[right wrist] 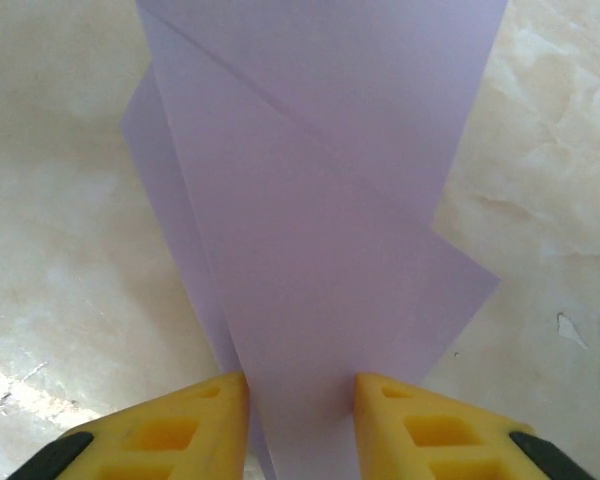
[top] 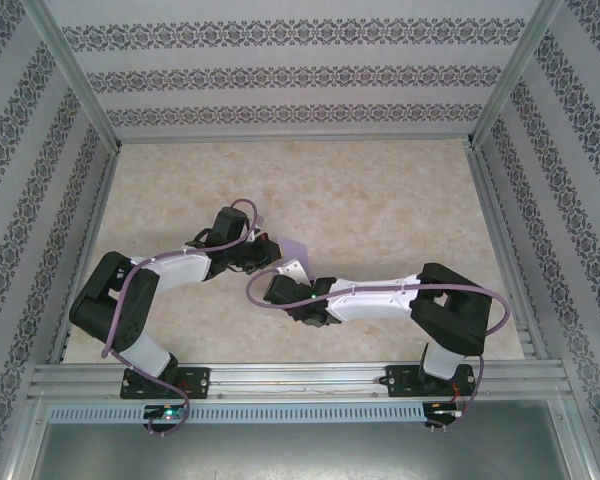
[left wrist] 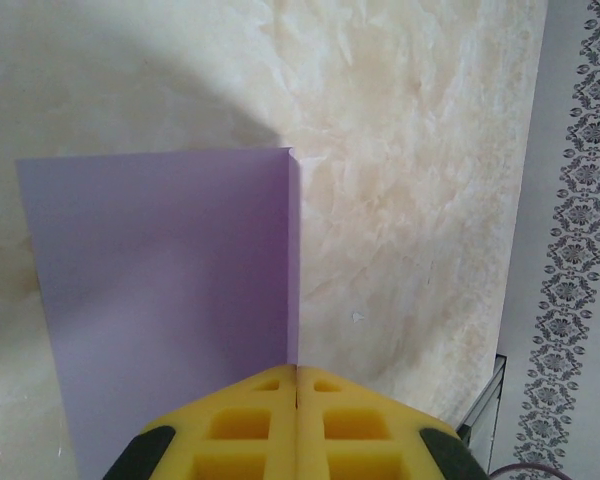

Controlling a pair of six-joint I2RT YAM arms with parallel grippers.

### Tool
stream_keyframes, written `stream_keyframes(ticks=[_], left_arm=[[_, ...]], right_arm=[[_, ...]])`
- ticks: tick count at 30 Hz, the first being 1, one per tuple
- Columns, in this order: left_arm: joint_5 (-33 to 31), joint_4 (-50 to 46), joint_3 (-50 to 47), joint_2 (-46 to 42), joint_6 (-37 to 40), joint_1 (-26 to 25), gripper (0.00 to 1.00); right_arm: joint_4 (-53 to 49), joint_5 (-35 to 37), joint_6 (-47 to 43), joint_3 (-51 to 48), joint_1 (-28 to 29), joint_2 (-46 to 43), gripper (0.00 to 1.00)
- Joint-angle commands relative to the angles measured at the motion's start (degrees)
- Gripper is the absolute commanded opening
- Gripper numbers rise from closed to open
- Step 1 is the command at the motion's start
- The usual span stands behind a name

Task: Fold a paper plane with a square sheet of paper (fold left side to right side)
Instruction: Fourth fold the wing at the center of the table.

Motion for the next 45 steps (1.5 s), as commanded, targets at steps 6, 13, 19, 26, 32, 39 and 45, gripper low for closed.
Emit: stream_keyframes(ticks=[6,13,19,26,32,39,45], left_arm=[[-1.8,-1.8,0.6,-1.0,0.1,-0.7,0.08],[-3.2,-2.0,-0.5,-1.2,0.3,-0.7,0.17],[-4.2,-2.2,-3.5,-3.6,0.5,1.4,0.28],[-3.6,-9.4,-5.6,-11.8,4.5,7.6,0.32],[-1.7,-15.7,-6.1,-17.1,8.2,11.8,0.34],[0.8,-17.7,-6.7,-18.2,11.1,12.6,0.35],[4.2,-16.5,-7.3,-16.7,11.6,12.3,0.34]], right_arm=[[-1.9,1.6,0.3,1.7,1.1,1.6,0.2],[-2.2,1.3,0.6,1.7,1.1,2.9,0.09],[-2.2,0.8,0.7,1.9,1.1,3.8,0.02],[-1.4,-0.9,0.7,1.2,0.7,3.0,0.01],[1.7,-7.7,-1.2,-1.0,-1.5,-0.1,0.01],[7.7,-20.6,-2.7,-5.7,-5.8,-4.6,0.01],[15.0,-32.8,-2.4,-10.7,-10.7,-7.0,0.01]])
